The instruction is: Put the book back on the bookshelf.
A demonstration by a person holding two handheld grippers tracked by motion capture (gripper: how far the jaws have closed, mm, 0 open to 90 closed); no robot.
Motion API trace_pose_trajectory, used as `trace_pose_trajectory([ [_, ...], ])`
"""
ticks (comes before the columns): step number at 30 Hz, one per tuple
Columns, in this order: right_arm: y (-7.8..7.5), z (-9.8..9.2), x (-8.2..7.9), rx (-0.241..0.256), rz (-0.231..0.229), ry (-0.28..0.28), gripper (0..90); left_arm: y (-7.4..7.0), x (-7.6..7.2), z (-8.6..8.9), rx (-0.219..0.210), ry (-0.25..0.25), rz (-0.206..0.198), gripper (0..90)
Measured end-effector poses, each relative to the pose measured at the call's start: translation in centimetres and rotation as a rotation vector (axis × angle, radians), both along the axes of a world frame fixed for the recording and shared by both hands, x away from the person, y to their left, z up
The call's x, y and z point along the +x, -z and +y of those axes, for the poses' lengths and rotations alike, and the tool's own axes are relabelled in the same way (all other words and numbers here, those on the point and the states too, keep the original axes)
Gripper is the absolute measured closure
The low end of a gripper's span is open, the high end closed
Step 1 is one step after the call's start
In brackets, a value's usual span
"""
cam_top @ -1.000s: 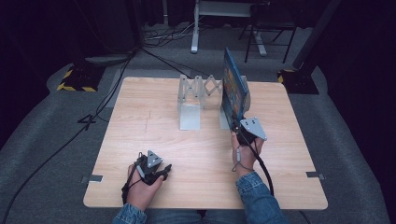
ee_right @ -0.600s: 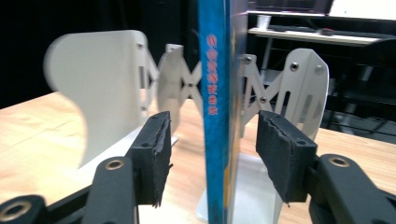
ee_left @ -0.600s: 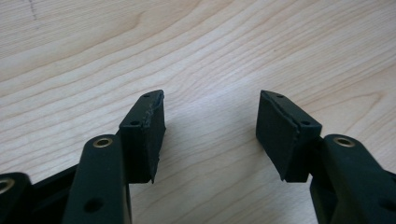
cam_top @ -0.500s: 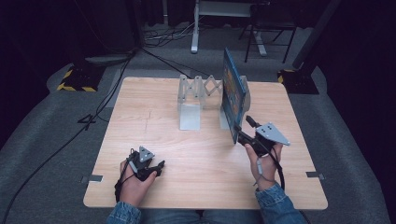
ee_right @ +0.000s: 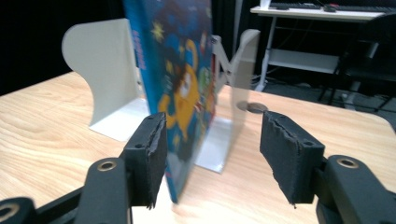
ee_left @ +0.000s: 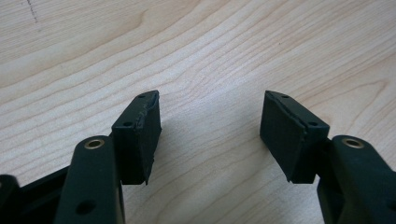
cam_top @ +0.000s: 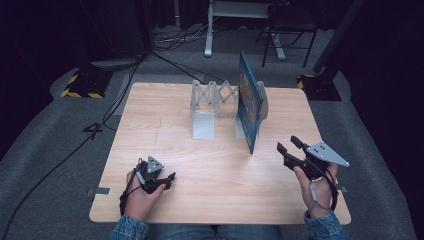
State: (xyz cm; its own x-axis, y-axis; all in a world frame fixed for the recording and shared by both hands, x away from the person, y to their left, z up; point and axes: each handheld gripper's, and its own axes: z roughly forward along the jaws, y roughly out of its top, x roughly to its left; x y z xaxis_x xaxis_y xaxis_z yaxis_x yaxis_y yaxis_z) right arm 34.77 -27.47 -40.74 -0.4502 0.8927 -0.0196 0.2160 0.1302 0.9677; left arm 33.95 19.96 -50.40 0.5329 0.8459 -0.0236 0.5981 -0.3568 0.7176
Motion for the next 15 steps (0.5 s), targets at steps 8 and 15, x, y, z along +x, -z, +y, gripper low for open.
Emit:
trace_pose_trajectory([
  [8,1.8,-3.1,-0.7,-0.030,0.058,0.025,39.3,0.0,0.4,0.8,0.001,-0.007,0.001,35.6],
  [15,3.3,-6.2,-0.8,-0.043,0.127,0.057,38.5,0.0,0.8,1.4,0.002,0.001,0.009,33.8],
])
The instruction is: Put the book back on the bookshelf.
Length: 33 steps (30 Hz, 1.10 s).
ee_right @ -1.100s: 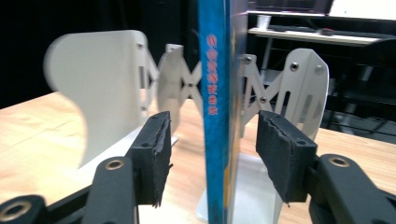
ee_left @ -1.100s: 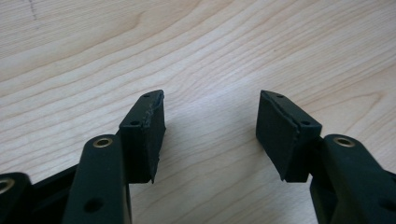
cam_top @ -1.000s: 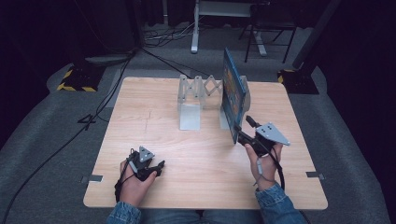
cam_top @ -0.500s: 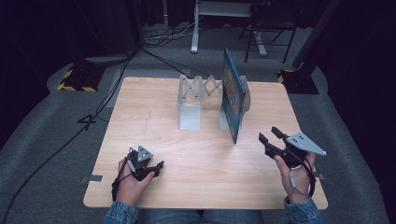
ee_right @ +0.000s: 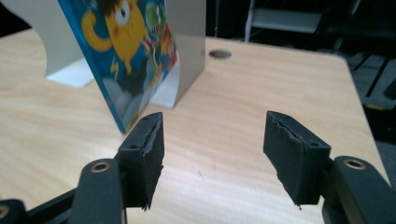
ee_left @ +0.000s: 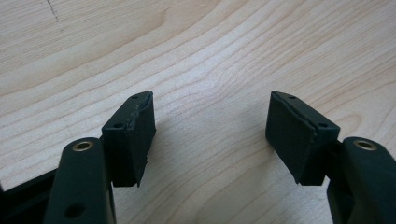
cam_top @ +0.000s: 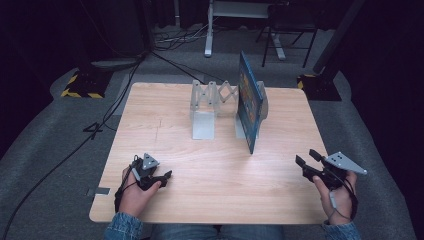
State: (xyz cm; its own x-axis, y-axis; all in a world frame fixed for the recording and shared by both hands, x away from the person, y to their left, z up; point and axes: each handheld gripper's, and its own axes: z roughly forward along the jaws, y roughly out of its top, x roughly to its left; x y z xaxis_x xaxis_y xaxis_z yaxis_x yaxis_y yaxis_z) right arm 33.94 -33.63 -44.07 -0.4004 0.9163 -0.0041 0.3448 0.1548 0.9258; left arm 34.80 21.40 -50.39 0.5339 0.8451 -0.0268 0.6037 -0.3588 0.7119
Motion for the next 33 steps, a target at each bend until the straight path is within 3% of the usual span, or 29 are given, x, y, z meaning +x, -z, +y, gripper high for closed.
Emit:
trace_pose_trajectory([
  [5,1.4,-1.4,0.3,-0.006,0.084,-0.036,37.7,0.0,0.2,0.4,0.004,0.006,-0.006,33.8],
  [9,2.7,-2.1,0.6,-0.067,0.146,-0.034,37.7,0.0,0.2,0.4,0.003,0.006,-0.004,33.2],
  [20,5.1,-3.0,0.9,-0.152,0.284,-0.047,36.0,0.0,0.3,0.5,0.001,0.001,-0.005,33.0],
  [26,5.8,-2.9,1.0,-0.174,0.339,-0.030,30.7,0.0,0.3,0.5,0.001,0.001,-0.005,33.0],
  [29,6.0,-2.8,1.1,-0.160,0.329,-0.022,27.8,0.0,0.3,0.5,0.000,0.000,-0.003,33.0],
  [33,6.4,-2.7,1.2,-0.150,0.320,-0.028,14.9,0.0,0.4,0.4,0.001,-0.004,-0.003,32.4],
])
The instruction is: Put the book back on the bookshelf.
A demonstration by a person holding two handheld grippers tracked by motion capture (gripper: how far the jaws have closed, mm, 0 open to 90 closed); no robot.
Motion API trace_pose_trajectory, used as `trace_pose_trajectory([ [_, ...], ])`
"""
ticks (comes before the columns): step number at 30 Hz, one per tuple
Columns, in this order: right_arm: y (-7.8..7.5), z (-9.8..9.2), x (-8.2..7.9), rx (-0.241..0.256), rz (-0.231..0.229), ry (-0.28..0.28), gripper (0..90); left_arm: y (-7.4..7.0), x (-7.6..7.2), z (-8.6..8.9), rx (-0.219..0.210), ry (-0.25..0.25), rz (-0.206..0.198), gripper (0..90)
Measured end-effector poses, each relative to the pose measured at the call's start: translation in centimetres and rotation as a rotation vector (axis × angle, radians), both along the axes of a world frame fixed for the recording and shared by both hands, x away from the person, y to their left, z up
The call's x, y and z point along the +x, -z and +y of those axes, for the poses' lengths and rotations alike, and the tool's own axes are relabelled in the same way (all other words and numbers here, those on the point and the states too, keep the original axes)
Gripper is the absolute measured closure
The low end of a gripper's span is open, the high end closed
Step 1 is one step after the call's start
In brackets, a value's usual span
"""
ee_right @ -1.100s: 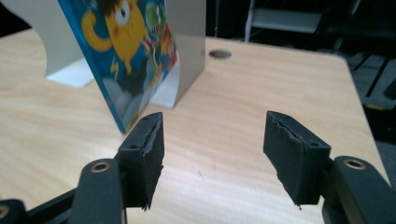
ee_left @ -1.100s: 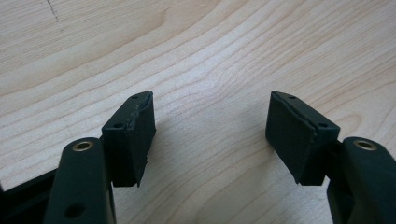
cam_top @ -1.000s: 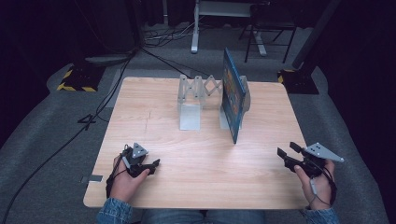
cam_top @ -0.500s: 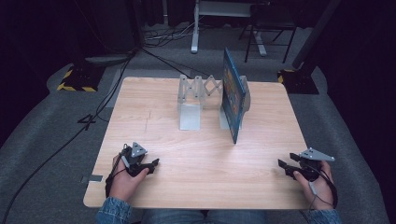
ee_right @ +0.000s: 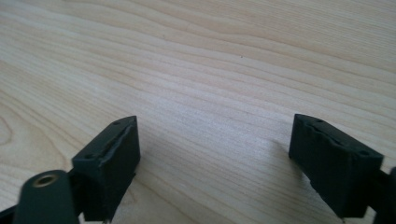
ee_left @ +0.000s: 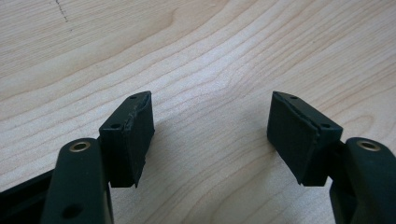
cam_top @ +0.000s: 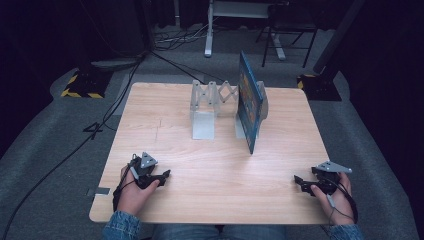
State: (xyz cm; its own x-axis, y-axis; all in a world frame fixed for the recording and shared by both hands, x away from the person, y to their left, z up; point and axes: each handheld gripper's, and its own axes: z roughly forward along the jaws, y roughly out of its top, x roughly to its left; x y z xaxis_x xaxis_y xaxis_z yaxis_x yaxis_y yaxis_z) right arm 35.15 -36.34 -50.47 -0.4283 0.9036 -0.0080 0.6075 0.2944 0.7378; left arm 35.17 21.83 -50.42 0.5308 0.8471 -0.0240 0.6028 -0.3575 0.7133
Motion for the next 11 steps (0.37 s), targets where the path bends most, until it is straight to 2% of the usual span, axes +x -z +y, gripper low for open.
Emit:
trace_pose_trajectory([
  [11,0.02,0.18,0.06,-0.002,0.006,0.014,12.9,0.01,-0.03,-0.16,0.001,-0.016,0.001,32.4],
])
